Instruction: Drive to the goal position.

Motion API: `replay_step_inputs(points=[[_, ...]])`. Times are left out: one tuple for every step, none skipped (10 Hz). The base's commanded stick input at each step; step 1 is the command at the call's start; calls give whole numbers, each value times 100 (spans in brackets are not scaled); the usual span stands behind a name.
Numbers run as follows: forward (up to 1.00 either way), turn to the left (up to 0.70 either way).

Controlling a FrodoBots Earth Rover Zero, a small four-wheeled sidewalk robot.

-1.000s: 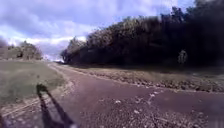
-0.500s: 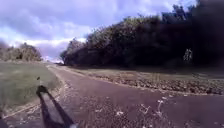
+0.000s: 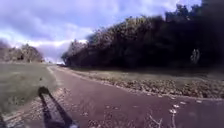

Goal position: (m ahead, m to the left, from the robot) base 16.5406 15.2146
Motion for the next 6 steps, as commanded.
replay_step_inputs(points=[[85,34],[85,34],[85,34],[85,34],[85,0],[85,0]])
